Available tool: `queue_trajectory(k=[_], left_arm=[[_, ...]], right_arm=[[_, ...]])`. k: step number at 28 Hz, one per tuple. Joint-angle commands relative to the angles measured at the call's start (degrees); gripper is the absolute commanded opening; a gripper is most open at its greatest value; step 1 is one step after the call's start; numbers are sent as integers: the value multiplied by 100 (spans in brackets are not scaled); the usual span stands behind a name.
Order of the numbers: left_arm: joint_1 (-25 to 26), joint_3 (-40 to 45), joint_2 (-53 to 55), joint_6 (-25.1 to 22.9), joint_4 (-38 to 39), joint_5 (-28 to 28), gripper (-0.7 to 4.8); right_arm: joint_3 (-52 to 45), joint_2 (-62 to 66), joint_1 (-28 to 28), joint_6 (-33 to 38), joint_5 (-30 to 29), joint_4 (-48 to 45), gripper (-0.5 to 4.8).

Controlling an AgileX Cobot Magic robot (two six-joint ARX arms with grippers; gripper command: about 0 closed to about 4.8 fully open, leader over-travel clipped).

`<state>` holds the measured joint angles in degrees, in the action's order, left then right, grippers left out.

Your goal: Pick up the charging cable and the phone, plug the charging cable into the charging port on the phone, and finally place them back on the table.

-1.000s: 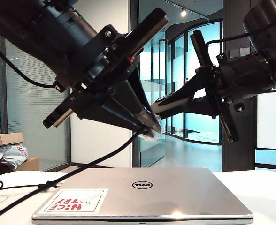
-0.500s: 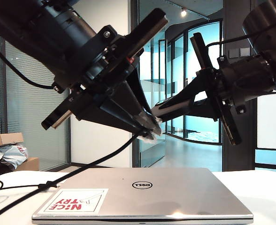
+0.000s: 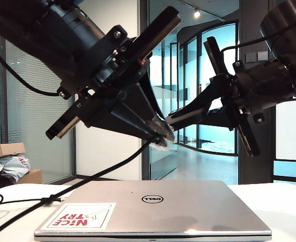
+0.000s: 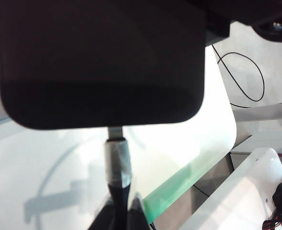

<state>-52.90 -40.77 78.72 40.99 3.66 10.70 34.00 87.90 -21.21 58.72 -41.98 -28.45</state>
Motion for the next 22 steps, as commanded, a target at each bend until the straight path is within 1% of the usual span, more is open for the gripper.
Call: queue_trajectory(k=[1,13,19,22], left_arm=[[0,-9,-17,20,-129,-57,-7],[-2,-9,-17,15,-118,-57,-7],[-2,-9,-17,13,-116,-57,-7],[-2,-9,-17,-4,-116,-57,-7]], right_arm=[[39,-63,-17,-7,11,-205,-6],[39,-79,-13,0,120,-234,-6],[39,-79,2,155,103,-562,-6],[39,-79,2,157,22,-568,-6]])
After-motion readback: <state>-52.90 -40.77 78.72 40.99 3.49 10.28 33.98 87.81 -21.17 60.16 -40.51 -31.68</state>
